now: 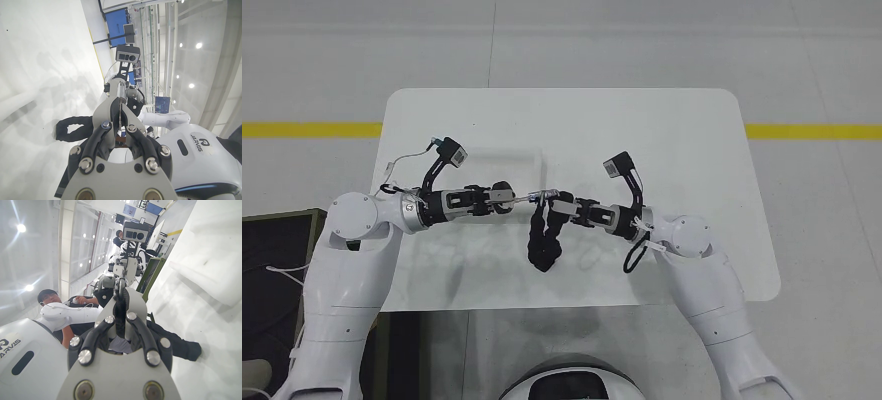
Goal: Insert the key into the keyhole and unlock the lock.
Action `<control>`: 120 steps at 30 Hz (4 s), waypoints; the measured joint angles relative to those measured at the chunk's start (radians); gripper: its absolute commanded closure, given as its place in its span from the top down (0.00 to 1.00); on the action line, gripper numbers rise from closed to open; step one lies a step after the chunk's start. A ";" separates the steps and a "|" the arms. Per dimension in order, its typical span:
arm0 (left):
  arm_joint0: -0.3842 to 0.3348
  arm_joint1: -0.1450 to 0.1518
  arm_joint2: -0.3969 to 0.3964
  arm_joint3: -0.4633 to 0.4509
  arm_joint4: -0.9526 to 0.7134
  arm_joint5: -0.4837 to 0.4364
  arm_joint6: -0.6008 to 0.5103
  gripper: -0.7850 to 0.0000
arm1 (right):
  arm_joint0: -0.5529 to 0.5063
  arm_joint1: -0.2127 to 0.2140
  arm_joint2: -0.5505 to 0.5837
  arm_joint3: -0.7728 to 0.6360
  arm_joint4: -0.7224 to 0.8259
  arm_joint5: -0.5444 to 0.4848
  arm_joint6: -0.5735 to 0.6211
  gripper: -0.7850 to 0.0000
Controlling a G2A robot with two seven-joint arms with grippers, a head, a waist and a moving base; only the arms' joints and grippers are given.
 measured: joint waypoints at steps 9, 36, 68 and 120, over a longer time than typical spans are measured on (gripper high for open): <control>0.001 0.000 0.005 -0.001 -0.011 -0.004 0.003 0.00 | 0.011 0.000 -0.018 0.021 0.035 -0.003 0.015 0.00; -0.012 0.006 -0.010 0.039 -0.064 -0.010 -0.042 0.40 | 0.017 0.011 0.013 0.043 0.088 0.009 0.007 0.00; -0.046 0.006 0.043 0.041 -0.019 -0.005 -0.057 0.00 | 0.015 0.015 -0.006 0.036 0.080 0.037 0.008 0.00; 0.207 0.019 0.011 -0.202 1.868 -0.835 1.550 1.00 | -0.059 0.051 0.007 -0.049 0.060 0.099 -0.070 0.00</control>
